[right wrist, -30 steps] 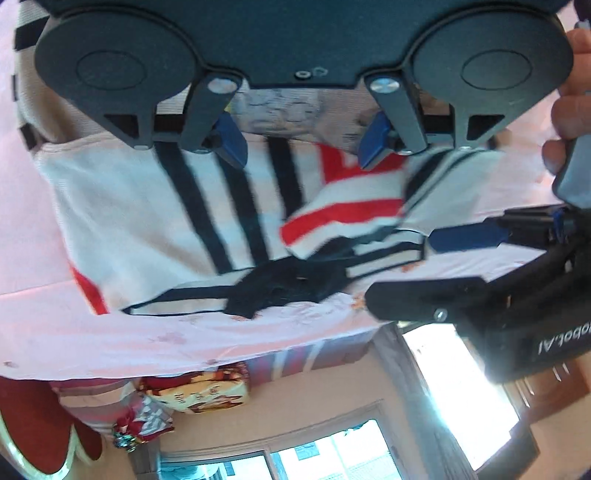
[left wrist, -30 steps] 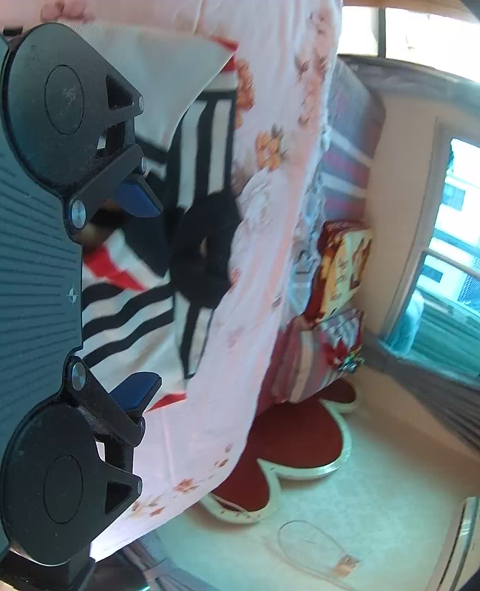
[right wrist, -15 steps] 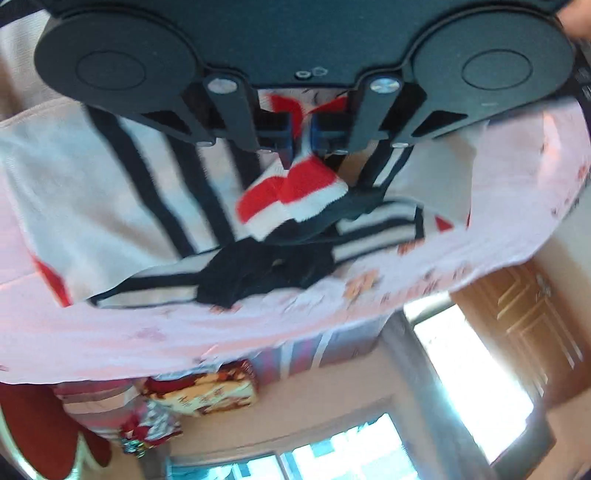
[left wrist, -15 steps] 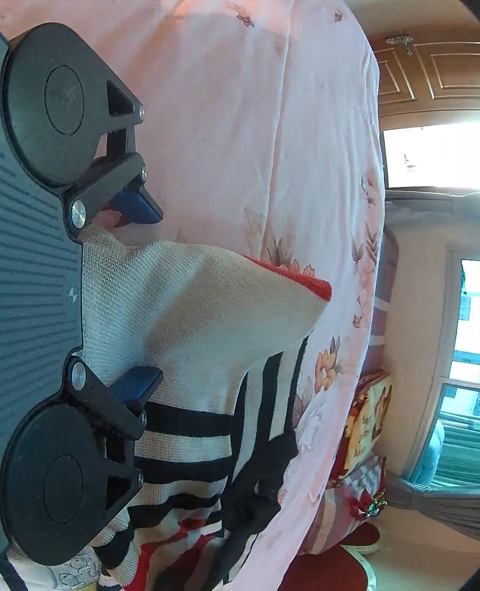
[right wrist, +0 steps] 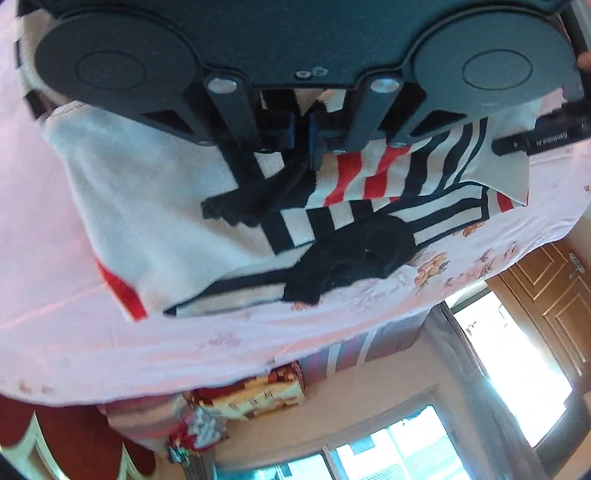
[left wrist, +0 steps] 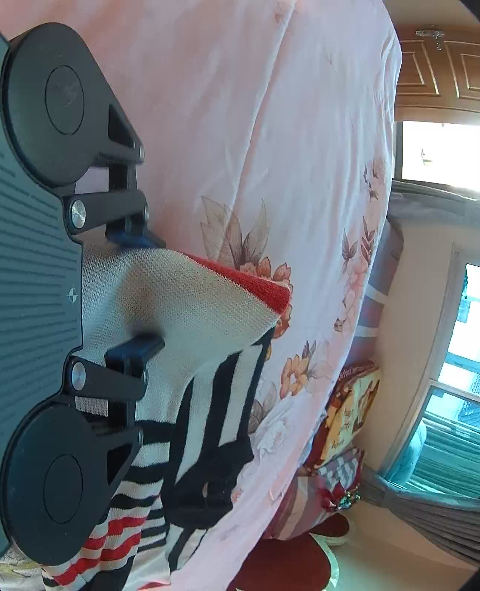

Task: Fold small clothes

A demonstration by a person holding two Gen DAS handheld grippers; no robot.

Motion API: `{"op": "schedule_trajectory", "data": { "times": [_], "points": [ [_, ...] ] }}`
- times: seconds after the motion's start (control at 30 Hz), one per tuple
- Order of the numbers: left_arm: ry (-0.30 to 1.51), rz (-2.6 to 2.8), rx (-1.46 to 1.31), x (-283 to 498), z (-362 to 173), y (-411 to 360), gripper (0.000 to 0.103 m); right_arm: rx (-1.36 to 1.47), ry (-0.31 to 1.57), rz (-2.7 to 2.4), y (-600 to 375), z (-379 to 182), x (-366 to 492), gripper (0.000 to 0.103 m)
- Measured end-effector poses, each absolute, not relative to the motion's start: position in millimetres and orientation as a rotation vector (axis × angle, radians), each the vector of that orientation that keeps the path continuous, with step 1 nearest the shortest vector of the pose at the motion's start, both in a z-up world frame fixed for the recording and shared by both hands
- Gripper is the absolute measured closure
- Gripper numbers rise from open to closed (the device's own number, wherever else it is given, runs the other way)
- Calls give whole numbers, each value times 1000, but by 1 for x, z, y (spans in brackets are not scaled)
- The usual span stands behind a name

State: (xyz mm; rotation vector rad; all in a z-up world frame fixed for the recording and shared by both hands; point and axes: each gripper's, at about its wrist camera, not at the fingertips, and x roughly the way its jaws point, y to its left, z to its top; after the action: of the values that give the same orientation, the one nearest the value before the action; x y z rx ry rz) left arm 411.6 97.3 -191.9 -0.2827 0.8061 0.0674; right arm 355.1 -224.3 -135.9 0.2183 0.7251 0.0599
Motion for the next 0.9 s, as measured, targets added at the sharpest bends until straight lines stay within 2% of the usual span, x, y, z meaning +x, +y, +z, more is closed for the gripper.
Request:
{"op": "schedule_trajectory", "data": {
  "times": [0.07,0.17,0.2,0.27,0.3,0.33,0.37,0.43,0.47,0.53,0.6,0.77,0.87,0.9],
  "points": [
    [772,75,-298,412,-191,98,66,109,692,47,-223,-132,359,96],
    [756,97,-332,417,-195,100,65,144,845,57,-235,-156,379,92],
    [761,96,-332,418,-196,99,62,163,836,60,-239,-157,376,91],
    [765,100,-317,423,-195,101,53,218,808,55,-248,-153,372,72],
    [765,105,-316,426,-194,102,51,255,798,44,-254,-152,372,69],
    [764,109,-322,429,-194,104,51,281,796,31,-259,-152,374,72],
    [762,111,-336,431,-194,107,52,283,800,14,-262,-154,375,81],
    [759,104,-363,435,-195,109,73,280,801,2,-264,-155,376,92],
    [763,97,-366,436,-196,109,80,274,788,13,-263,-154,373,96],
    [753,94,-344,436,-195,105,87,215,749,24,-256,-148,369,96],
    [742,97,-343,435,-196,105,89,189,753,4,-256,-150,369,96],
    [739,115,-348,443,-204,120,88,163,776,-52,-260,-160,365,97],
    [734,127,-287,446,-200,116,79,102,815,-43,-253,-165,369,97],
    [733,148,-284,443,-195,116,68,105,820,-44,-254,-160,370,95]
  ]
}}
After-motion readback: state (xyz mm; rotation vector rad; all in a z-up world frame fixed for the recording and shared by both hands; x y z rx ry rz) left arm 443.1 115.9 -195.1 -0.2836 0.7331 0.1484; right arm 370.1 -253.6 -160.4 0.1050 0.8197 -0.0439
